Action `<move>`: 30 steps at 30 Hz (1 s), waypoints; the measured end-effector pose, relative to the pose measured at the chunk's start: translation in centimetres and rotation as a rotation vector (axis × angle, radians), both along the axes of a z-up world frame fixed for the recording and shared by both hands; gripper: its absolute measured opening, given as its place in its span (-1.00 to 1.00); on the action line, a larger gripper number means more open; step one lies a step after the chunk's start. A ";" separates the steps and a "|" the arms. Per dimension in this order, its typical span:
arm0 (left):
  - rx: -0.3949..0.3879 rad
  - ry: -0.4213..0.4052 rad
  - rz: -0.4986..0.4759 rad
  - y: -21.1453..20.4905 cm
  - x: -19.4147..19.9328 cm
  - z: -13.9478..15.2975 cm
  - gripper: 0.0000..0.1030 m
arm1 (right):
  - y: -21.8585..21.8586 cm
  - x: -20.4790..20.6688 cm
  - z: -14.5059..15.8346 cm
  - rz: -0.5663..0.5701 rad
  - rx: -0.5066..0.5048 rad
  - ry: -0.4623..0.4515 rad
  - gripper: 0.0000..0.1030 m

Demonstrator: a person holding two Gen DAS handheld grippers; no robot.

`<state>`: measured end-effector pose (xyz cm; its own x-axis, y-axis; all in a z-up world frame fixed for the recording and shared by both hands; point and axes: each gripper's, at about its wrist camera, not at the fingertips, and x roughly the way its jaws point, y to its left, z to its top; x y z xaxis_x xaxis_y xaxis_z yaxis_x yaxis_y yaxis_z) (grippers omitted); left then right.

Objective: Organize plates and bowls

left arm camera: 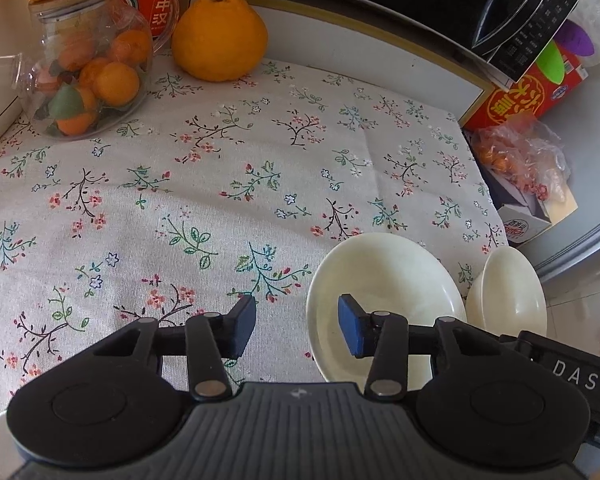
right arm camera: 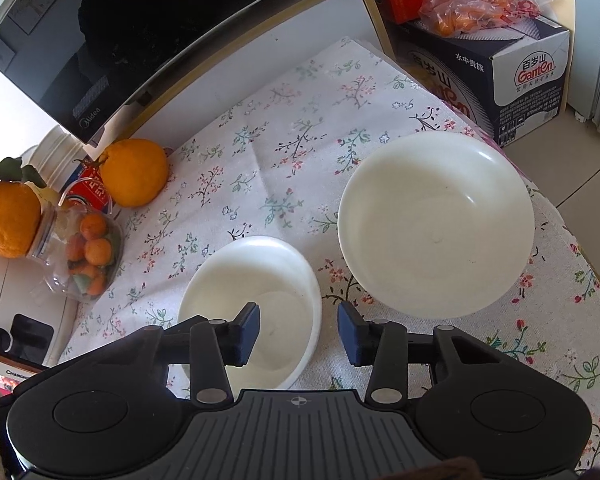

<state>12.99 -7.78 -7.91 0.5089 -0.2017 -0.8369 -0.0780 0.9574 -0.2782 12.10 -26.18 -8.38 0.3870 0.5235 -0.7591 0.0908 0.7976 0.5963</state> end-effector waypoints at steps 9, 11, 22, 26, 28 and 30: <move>-0.004 0.013 -0.011 -0.3 0.1 -0.4 -0.39 | 0.1 0.2 -0.5 -0.016 -0.017 0.025 -0.38; 0.007 0.012 -0.018 -0.5 0.1 -0.5 -0.42 | 0.2 0.2 -0.5 -0.015 -0.013 0.021 -0.39; 0.038 0.008 -0.050 -1.5 0.2 -0.8 -0.63 | 0.7 0.4 -0.7 0.017 -0.039 0.020 -0.46; 0.031 0.000 -0.059 -1.7 0.2 -0.8 -0.71 | 0.8 0.5 -0.9 0.020 -0.060 0.028 -0.68; 0.030 -0.005 -0.061 -1.8 0.1 -0.7 -0.71 | 0.8 0.5 -0.9 0.025 -0.062 0.027 -0.74; 0.030 -0.003 -0.059 -1.8 0.1 -0.8 -0.72 | 1.0 0.5 -1.0 0.032 -0.064 0.026 -0.81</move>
<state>13.14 -9.62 -8.70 0.4995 -0.2062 -0.8414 -0.0202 0.9682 -0.2492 12.55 -25.22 -9.35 0.3501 0.4854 -0.8012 0.0794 0.8368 0.5417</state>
